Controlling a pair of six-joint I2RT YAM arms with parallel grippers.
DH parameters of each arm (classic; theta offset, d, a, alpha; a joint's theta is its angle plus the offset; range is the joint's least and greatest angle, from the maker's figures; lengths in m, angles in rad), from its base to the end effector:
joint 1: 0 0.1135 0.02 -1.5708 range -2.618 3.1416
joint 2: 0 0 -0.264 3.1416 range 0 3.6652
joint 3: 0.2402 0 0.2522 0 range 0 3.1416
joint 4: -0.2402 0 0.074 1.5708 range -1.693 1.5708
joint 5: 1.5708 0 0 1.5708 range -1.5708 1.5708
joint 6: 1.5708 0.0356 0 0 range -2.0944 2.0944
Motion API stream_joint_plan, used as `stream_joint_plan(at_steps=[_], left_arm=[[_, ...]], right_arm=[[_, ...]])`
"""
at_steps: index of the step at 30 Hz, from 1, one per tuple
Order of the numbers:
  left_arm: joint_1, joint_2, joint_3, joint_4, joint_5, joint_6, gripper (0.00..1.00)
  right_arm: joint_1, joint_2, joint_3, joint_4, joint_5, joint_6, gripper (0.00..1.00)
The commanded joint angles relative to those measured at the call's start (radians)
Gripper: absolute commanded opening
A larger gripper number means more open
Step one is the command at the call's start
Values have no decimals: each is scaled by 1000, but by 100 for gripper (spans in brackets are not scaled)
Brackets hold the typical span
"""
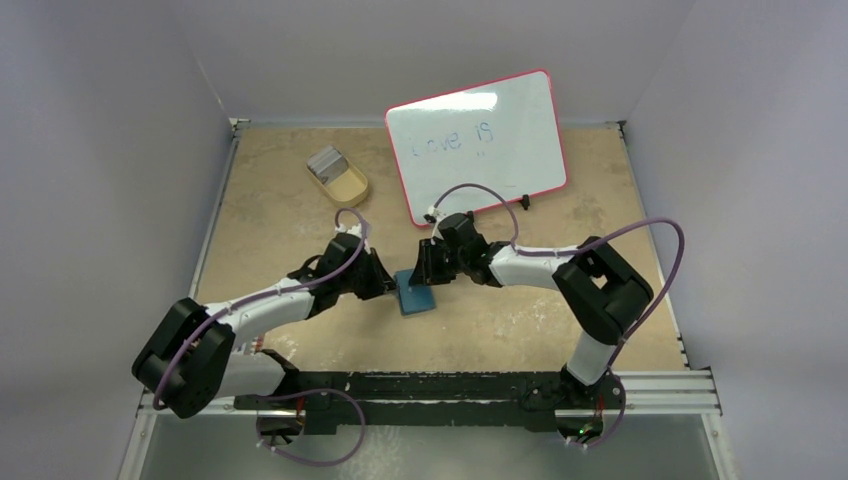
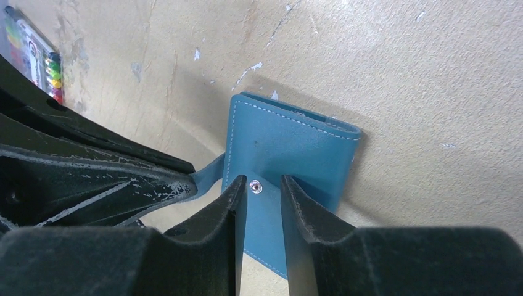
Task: Put the credit cards into the card holder
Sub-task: Close the card holder at the center of the board.
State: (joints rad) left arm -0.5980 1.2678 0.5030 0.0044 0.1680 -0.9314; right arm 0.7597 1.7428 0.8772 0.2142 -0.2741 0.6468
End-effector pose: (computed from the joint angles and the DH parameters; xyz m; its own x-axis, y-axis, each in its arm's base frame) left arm 0.1938 -0.1392 0.1640 -0.8657 -0.3676 -0.3399 -0.0661 0.7569 -0.6502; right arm 0.2513 0.2520 0.1603 -0.8444 -0.0019 -0.5357 -0.3887 0.6903 0.6102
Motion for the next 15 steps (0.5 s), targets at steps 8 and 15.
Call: stream_joint_plan(at_steps=[8,15], left_arm=[[-5,83,84,133,44,-8,8],[-5,88,89,114,-1,13,20]], right_arm=[[10,19,-31,-3,78,-15,28],[10,-72,-70,38,93,-10,29]])
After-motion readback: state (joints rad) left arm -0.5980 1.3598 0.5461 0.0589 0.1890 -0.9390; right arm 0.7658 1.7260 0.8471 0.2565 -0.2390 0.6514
